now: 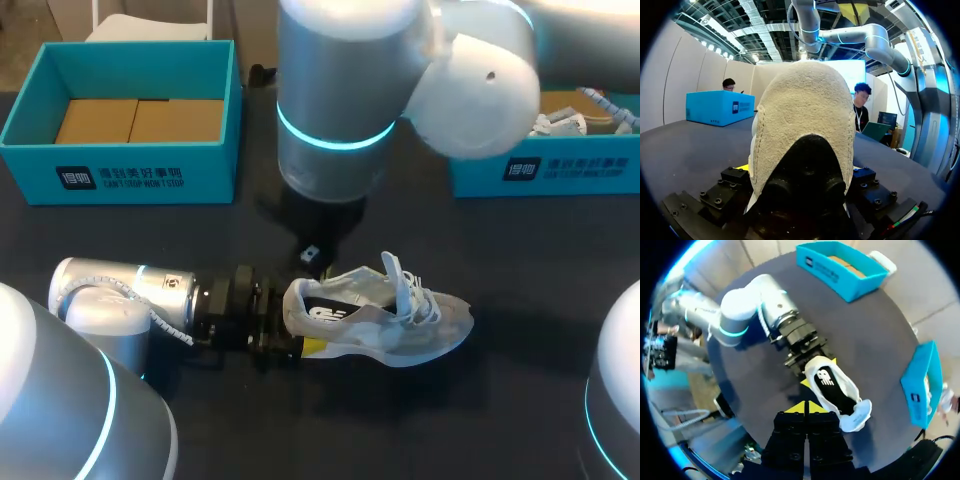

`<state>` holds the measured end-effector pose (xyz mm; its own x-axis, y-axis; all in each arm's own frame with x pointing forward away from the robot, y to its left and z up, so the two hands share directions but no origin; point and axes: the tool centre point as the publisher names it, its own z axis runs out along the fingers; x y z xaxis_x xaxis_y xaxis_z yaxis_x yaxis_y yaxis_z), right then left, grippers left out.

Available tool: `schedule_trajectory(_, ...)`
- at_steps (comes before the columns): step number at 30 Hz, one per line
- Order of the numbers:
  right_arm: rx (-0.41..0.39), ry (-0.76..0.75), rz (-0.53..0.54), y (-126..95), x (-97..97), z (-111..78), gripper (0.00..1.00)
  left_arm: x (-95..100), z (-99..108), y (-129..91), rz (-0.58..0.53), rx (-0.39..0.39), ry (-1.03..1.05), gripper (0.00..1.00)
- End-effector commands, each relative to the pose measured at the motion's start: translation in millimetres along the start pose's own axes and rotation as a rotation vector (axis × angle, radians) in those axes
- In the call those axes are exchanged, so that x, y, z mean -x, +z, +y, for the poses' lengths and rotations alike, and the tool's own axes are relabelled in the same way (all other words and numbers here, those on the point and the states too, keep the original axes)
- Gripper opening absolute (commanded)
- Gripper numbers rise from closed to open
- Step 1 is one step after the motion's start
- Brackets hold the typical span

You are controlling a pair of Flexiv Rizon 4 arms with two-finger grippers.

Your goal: Take the shoe out of the shoebox, open the shoe tongue, remove and reinsert the insole, then place the shoe into the shoebox

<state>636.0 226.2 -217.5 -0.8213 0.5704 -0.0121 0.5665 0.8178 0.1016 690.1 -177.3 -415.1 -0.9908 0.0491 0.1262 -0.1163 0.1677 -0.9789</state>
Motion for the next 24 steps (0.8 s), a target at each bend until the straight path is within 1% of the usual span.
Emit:
schedule_trajectory(1, -0.054, -0.309, -0.005, 4.7, -1.5, 4.2, 0.15, -1.1, 0.0, 0.4, -0.004, 0.000, 0.001, 0.00)
schedule_trajectory(2, -0.054, -0.309, -0.005, 4.7, -1.5, 4.2, 0.00, -1.1, 0.0, 0.4, -0.004, 0.000, 0.001, 0.00)
schedule_trajectory(5, -0.054, -0.309, -0.005, 4.7, -1.5, 4.2, 0.00, -1.1, 0.0, 0.4, -0.004, 0.000, 0.001, 0.00)
schedule_trajectory(6, -0.098, -0.349, -0.020, 8.1, 1.0, 7.8, 0.00, -1.1, 0.0, 0.4, -0.004, 0.000, 0.001, 0.00)
schedule_trajectory(7, -0.099, -0.361, -0.008, 13.6, 5.1, 9.8, 0.00, -1.1, 0.0, 0.4, -0.004, 0.000, 0.001, 0.00)
schedule_trajectory(8, -0.095, -0.406, 0.001, 18.4, 8.6, 11.1, 0.00, -1.1, 0.0, 0.4, -0.004, 0.000, 0.001, 0.00)
schedule_trajectory(11, -0.116, -0.472, 0.003, 32.8, 13.9, 14.6, 0.00, -1.1, 0.0, 0.4, -0.004, 0.000, 0.001, 0.00)
schedule_trajectory(13, -0.142, -0.484, -0.008, 41.2, 16.3, 17.1, 0.00, -1.1, 0.0, 0.4, -0.004, 0.000, 0.001, 0.00)
schedule_trajectory(15, -0.141, -0.525, -0.018, 48.0, 19.6, 18.1, 0.00, -1.1, 0.0, 0.4, -0.004, 0.000, 0.001, 0.00)
schedule_trajectory(18, -0.163, -0.520, -0.014, 58.6, 28.0, 15.5, 0.00, -1.1, 0.0, 0.4, -0.004, 0.000, 0.001, 0.00)
schedule_trajectory(22, -0.150, -0.508, -0.030, 64.9, 35.1, 5.7, 0.00, -1.1, 0.0, 0.4, -0.004, 0.000, 0.001, 0.00)
schedule_trajectory(24, -0.150, -0.508, -0.030, 64.9, 35.1, 5.7, 0.00, -1.1, 0.0, 0.4, -0.004, 0.000, 0.001, 0.00)
